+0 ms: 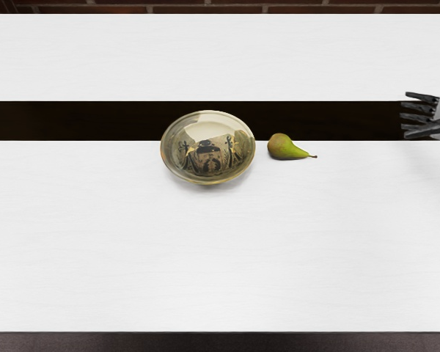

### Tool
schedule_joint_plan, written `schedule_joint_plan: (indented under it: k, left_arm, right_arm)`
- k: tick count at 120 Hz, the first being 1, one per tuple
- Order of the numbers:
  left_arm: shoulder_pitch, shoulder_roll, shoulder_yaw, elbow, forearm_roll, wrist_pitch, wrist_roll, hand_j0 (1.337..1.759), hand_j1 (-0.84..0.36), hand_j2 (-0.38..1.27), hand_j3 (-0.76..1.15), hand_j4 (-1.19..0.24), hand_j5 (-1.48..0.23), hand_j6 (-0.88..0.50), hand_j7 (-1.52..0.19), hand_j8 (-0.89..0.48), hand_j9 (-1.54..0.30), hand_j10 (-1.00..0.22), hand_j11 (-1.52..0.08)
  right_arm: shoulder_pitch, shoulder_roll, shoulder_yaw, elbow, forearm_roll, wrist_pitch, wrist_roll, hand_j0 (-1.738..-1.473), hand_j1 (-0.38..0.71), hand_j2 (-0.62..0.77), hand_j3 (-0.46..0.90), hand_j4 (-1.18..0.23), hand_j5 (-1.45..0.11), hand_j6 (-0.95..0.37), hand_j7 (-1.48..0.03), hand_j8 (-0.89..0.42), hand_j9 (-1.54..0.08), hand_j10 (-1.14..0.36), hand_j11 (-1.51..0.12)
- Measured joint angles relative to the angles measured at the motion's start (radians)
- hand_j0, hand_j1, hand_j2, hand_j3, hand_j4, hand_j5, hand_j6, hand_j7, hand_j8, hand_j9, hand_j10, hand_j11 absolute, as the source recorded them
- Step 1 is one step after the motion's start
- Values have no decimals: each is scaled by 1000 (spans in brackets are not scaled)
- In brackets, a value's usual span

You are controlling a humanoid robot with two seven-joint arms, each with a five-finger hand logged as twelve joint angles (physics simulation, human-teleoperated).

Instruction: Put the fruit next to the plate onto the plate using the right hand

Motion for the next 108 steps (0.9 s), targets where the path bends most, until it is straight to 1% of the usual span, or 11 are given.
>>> schedule_joint_plan:
  k: [20,30,43,55,68,73,79,94,100,108]
  left_arm:
    - [0,0,0,0,0,0,0,1658,347,0,0,-2,-3,-2,-3,-2,-3,-2,-3]
    - [0,0,0,0,0,0,0,1658,347,0,0,-2,-3,-2,-3,-2,-3,-2,-3]
    - [0,0,0,0,0,0,0,1658,347,0,0,-2,-3,-2,-3,-2,-3,-2,-3]
    - [0,0,0,0,0,0,0,1658,347,0,0,-2,-3,-2,-3,-2,-3,-2,-3]
    - [0,0,0,0,0,0,0,1658,347,0,0,-2,-3,-2,-2,-2,-2,-2,-3]
    - [0,0,0,0,0,0,0,1658,347,0,0,-2,-3,-2,-2,-2,-2,-2,-3]
    - [0,0,0,0,0,0,0,1658,347,0,0,-2,-3,-2,-2,-2,-2,-2,-2]
    - [0,0,0,0,0,0,0,1658,347,0,0,-2,-2,-2,-2,-2,-2,-2,-2]
    - [0,0,0,0,0,0,0,1658,347,0,0,-2,-2,-2,-2,-2,-2,-2,-2]
    - [0,0,0,0,0,0,0,1658,347,0,0,-2,-2,-2,-2,-2,-2,-2,-2]
  right_arm:
    - [4,10,-1,1,0,0,1,-1658,-349,1,0,0,0,3,0,2,0,2,0]
    - [16,36,-3,1,-4,0,1,-1658,-349,1,0,0,0,3,0,3,0,2,0]
    - [62,78,-10,1,-29,0,0,-1658,-349,1,0,0,0,3,0,3,0,2,0]
    - [111,146,-13,3,-121,0,-1,-1658,-349,1,0,0,0,3,0,2,0,2,0]
    - [161,179,-14,32,-190,0,-1,-1658,-349,1,0,0,0,2,0,2,0,1,0]
    - [171,181,-14,72,-219,0,-1,-1658,-349,1,0,0,0,2,0,2,0,1,0]
    - [181,172,-14,151,-258,0,-1,-1658,-349,1,0,0,0,2,0,1,0,1,0]
    - [201,109,-13,446,-406,0,-9,-1658,-349,1,0,0,0,1,0,1,0,1,0]
    - [209,97,-13,538,-460,-12,-44,-1658,-349,1,0,0,0,0,0,0,0,0,0]
    - [222,95,-14,621,-510,-62,-126,-1658,-349,1,0,-1,0,0,0,0,0,0,0]
